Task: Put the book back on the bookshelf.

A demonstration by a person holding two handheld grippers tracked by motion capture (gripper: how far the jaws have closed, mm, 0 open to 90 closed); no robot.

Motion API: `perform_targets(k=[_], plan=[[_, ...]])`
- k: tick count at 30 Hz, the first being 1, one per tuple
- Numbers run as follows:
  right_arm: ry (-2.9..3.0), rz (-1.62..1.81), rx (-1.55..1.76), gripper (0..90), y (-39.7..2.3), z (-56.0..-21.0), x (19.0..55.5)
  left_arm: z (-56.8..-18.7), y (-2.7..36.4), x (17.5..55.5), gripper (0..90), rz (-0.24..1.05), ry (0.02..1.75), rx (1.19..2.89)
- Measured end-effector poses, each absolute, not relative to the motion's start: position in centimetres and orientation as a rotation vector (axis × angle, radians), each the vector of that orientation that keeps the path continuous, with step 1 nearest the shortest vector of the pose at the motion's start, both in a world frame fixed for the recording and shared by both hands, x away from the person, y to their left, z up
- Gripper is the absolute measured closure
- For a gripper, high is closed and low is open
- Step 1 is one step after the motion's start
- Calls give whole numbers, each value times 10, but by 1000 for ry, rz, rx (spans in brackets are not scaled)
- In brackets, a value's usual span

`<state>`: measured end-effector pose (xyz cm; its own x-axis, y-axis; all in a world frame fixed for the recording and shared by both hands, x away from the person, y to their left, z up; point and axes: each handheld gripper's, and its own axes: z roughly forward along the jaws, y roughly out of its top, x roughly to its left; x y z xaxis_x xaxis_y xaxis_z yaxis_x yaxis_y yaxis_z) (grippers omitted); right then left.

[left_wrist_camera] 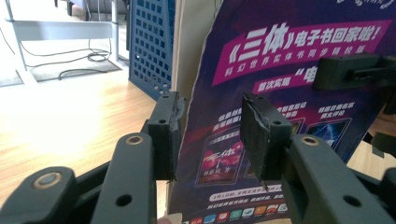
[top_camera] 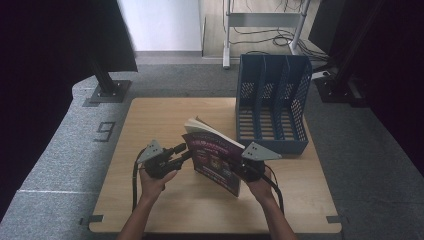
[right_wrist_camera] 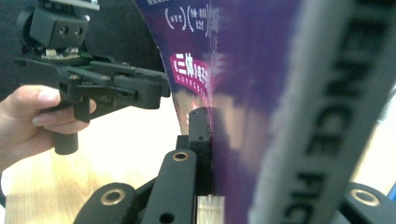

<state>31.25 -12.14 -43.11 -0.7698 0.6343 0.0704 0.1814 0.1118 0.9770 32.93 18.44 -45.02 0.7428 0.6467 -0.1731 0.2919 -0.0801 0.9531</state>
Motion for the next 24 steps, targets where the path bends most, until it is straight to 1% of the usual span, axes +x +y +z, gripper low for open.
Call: perform_targets(k=[10, 24], plan=[[1978, 1709, 826, 819, -130, -427, 309, -458, 184, 331, 585, 337, 774, 1702], [1906, 1701, 851, 818, -147, -421, 305, -473, 172, 332, 585, 330, 786, 1791]])
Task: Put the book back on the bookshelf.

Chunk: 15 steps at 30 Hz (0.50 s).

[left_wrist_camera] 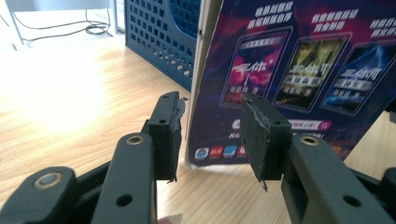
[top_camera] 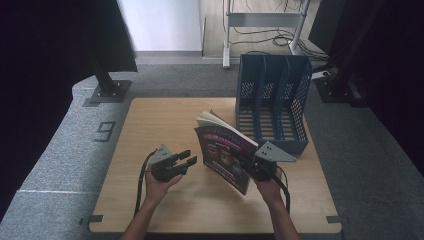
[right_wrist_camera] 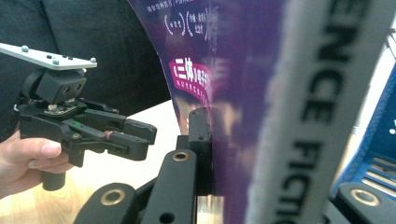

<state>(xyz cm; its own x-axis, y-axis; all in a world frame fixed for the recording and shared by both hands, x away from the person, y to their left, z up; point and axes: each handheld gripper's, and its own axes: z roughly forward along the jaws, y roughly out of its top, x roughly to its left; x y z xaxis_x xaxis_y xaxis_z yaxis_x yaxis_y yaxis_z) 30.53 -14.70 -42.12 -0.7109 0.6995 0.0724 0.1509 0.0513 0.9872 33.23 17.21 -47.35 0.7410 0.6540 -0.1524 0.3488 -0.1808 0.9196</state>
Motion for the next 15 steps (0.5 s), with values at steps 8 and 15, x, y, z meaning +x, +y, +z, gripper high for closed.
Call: perform_targets(k=[8, 15], plan=[[1883, 1693, 862, 818, -151, -420, 305, -475, 178, 336, 581, 328, 824, 1808], [1856, 1684, 879, 818, -156, -419, 305, -477, 182, 338, 580, 320, 843, 1817]])
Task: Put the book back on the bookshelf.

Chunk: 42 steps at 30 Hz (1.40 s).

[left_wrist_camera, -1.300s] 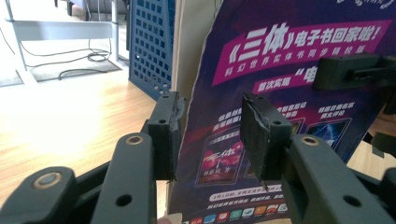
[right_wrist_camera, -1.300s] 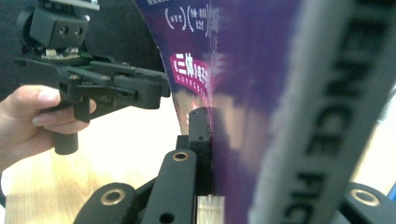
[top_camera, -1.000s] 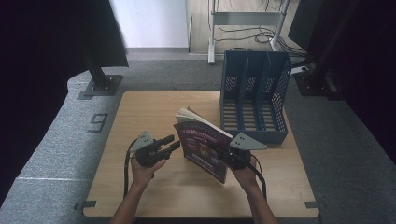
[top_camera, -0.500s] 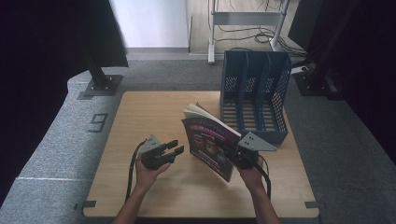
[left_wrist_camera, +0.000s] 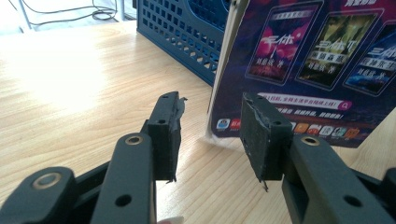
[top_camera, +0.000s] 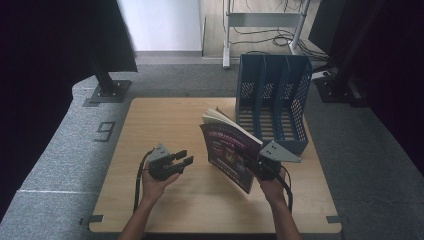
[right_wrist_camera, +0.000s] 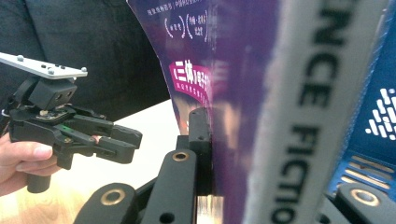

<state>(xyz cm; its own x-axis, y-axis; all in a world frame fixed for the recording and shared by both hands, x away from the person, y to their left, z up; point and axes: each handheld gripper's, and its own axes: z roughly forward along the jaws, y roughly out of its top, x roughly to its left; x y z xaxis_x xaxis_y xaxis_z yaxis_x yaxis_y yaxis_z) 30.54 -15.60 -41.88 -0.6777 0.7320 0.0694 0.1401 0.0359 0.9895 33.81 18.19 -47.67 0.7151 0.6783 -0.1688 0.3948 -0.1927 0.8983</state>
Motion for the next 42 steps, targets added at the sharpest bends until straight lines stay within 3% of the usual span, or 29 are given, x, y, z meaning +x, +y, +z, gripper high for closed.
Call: perform_targets(k=[42], plan=[[1691, 1720, 908, 818, -183, -376, 309, -478, 205, 344, 574, 290, 919, 1815]])
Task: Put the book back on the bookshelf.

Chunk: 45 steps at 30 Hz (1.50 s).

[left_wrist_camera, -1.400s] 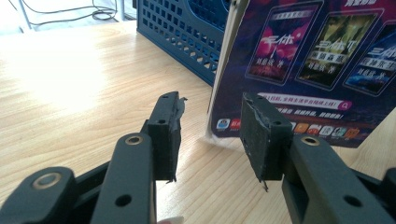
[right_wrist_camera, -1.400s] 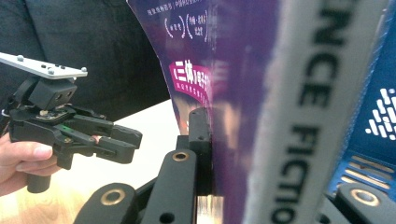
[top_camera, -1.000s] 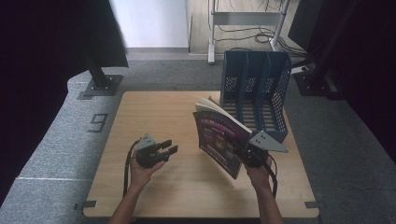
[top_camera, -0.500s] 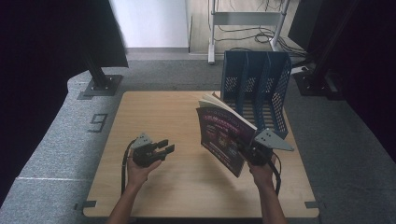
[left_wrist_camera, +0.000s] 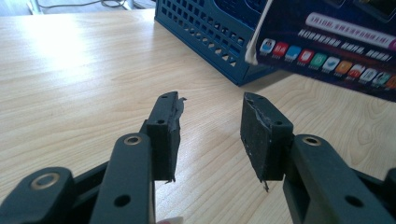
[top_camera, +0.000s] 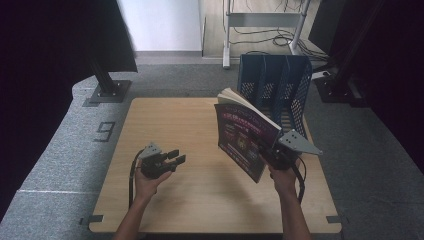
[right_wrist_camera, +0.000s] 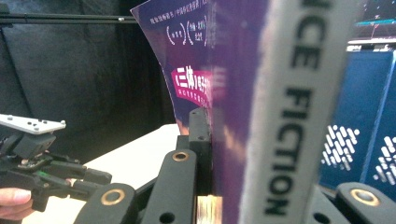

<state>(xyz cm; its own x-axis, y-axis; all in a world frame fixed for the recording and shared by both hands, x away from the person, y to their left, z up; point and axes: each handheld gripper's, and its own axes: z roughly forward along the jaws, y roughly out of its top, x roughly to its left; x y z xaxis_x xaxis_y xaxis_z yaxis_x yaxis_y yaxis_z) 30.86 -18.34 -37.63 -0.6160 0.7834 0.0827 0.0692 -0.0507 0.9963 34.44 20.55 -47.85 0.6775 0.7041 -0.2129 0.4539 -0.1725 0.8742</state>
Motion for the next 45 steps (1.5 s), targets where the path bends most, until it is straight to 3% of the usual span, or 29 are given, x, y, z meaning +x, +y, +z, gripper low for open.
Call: perform_targets(k=[45], plan=[[1548, 1639, 994, 818, -216, -343, 331, -479, 213, 346, 573, 283, 939, 1803]])
